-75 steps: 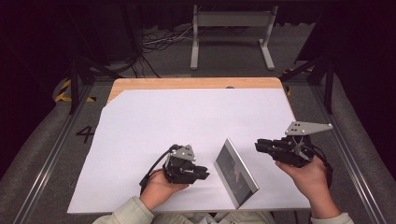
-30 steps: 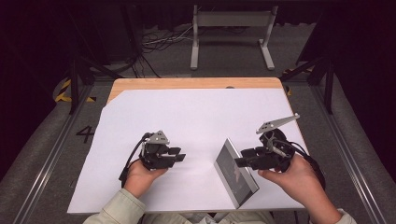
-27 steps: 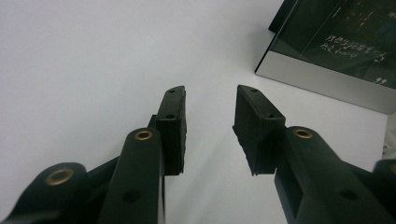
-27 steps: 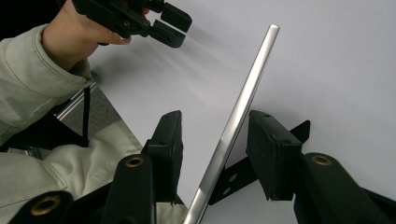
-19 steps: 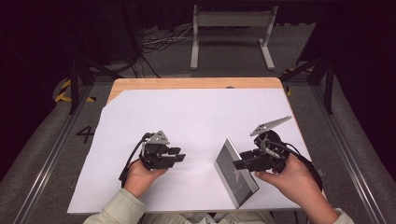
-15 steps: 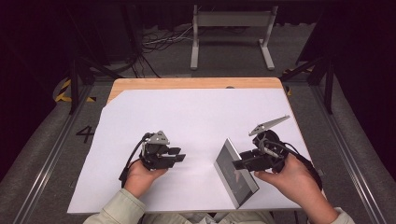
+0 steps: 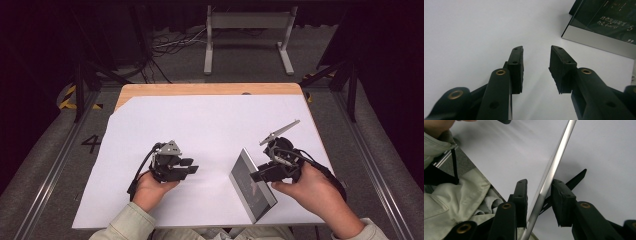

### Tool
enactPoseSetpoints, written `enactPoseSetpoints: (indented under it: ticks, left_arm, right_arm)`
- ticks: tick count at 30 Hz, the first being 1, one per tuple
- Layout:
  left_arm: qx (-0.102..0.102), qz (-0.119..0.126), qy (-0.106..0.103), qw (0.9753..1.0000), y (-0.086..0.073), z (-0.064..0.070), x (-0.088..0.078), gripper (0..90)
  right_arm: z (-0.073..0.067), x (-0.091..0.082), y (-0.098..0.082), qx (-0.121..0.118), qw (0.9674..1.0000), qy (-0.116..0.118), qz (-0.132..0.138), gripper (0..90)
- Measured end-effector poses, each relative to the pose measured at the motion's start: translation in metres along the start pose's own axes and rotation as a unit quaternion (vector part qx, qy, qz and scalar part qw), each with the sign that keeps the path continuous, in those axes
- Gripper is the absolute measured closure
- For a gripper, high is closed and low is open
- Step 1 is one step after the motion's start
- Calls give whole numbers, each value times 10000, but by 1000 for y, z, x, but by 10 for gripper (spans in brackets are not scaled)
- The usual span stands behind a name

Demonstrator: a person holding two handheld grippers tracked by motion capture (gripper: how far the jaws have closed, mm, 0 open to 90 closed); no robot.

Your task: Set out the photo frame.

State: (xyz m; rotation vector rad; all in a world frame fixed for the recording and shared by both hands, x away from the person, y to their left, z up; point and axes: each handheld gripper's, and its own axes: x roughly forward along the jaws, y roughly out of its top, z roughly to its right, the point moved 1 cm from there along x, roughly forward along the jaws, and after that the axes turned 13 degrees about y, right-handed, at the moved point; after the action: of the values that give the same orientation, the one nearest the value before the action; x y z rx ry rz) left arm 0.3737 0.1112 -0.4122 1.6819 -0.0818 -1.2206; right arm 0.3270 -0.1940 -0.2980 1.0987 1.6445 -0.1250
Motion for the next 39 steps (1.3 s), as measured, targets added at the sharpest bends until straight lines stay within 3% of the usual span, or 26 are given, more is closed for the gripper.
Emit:
enactPoseSetpoints:
  ticks: [18, 31, 39]
  left_arm:
    - [12, -13, 9, 10000, 0, 1, 1, 639]
    - [4, -29, 12, 10000, 0, 2, 1, 638]
    - [18, -16, -1, 10000, 0, 1, 1, 638]
  right_arm:
    - [-2, 3, 3, -69, 9995, -265, -172, 732]
    - [-2, 2, 6, -140, 9988, -445, -149, 801]
    - [-2, 2, 10, -115, 9992, -310, -210, 842]
